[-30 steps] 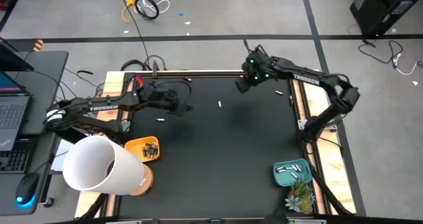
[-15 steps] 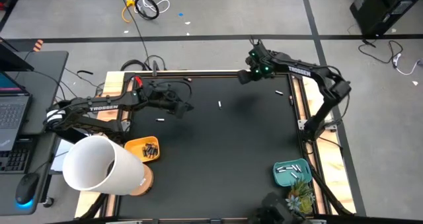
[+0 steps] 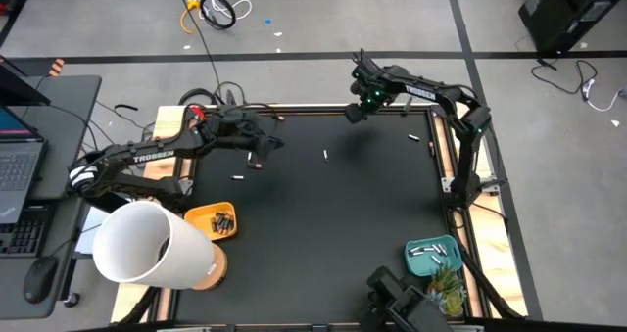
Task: Sort batteries
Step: Put the black battery into the yellow bin
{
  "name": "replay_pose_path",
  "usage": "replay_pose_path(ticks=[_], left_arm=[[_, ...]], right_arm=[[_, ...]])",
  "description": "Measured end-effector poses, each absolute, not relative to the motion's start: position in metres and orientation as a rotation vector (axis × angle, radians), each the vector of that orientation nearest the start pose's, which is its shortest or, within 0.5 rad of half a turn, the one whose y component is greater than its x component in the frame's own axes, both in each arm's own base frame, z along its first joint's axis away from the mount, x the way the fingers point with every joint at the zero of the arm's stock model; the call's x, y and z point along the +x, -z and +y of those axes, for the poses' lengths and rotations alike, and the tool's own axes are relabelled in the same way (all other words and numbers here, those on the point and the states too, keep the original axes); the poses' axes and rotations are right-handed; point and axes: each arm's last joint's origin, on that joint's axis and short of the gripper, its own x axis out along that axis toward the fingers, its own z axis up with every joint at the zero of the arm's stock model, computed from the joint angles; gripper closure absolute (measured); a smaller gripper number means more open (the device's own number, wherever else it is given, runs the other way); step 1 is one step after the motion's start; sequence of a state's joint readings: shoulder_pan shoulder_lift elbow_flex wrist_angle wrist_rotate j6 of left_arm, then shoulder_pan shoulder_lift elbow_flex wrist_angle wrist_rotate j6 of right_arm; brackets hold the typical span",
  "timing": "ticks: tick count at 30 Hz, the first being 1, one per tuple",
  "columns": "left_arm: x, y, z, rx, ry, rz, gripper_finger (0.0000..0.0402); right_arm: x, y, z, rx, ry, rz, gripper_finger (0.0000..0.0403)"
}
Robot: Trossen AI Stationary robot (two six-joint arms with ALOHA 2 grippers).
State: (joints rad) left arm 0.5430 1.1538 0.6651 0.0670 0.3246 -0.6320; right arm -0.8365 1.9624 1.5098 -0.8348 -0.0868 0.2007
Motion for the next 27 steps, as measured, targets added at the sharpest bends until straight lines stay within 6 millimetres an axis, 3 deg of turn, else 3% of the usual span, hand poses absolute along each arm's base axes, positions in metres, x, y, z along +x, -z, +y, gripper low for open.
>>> replay_pose_path(ticks=[12,27], left_arm=[[0.207,-0.248,0.134,-0.798,-0.386,0.233,0.0277],[0.205,-0.248,0.136,-0.799,-0.395,0.23,0.0277]], right_arm=[[0.266,-0.175,-0.307,0.794,0.793,1.173,0.0188],[0.26,-0.156,-0.319,0.781,0.757,1.194,0.0188]])
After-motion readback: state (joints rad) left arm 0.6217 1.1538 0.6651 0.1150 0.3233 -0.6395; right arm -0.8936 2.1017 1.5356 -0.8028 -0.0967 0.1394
